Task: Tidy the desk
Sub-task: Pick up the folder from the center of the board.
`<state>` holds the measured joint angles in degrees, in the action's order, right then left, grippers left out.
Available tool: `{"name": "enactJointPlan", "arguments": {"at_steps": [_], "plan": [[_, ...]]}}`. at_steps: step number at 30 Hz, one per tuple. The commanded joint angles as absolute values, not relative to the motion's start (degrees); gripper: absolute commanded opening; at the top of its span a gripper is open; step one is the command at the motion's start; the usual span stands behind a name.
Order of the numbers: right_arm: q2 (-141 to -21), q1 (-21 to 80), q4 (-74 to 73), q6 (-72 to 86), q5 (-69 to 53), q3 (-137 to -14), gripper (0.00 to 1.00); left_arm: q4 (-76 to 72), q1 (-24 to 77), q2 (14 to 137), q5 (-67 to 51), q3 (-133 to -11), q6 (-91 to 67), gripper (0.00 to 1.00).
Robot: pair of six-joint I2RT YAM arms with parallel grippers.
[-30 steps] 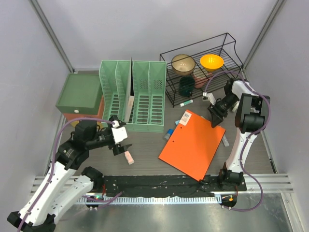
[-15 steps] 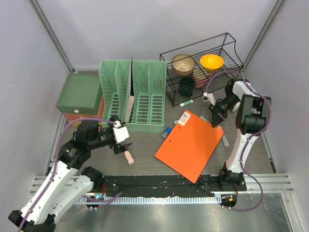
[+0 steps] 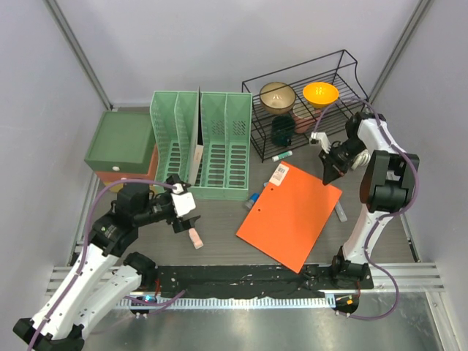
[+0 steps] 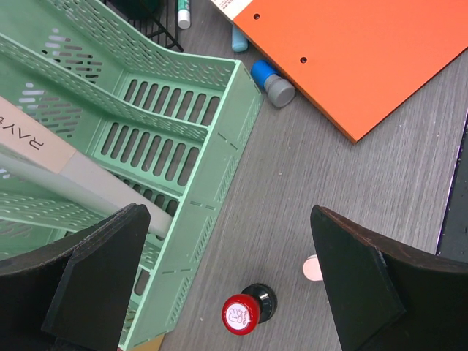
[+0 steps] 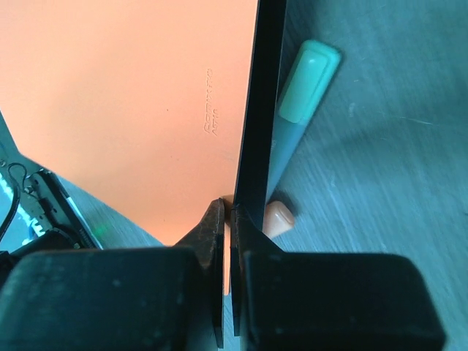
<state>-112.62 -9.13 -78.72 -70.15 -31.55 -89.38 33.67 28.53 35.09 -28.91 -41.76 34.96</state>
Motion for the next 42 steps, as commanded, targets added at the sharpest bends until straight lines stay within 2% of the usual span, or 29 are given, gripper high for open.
{"name": "enactJointPlan", "arguments": {"at_steps": [1,16,31,42], "plan": [[-107.0,-9.2,-86.1,-69.9,-31.5,-93.2,0.01,30.4,28.5,34.8,-28.8,-41.6,34.9,0.99],[-96.8,-5.2,-86.1,-65.4,-30.9,-96.3,0.01,19.9,28.5,41.0,-26.3,-42.9,32.1,1.0],[-86.7,2.5,-86.0,-58.8,-27.8,-102.3,0.01,16.4,28.6,59.9,-26.4,-59.5,24.6,0.99],[-79.7,8.5,-86.1,-54.8,-24.2,-103.0,0.01,10.7,28.5,67.8,-22.8,-64.7,20.0,1.0]]}}
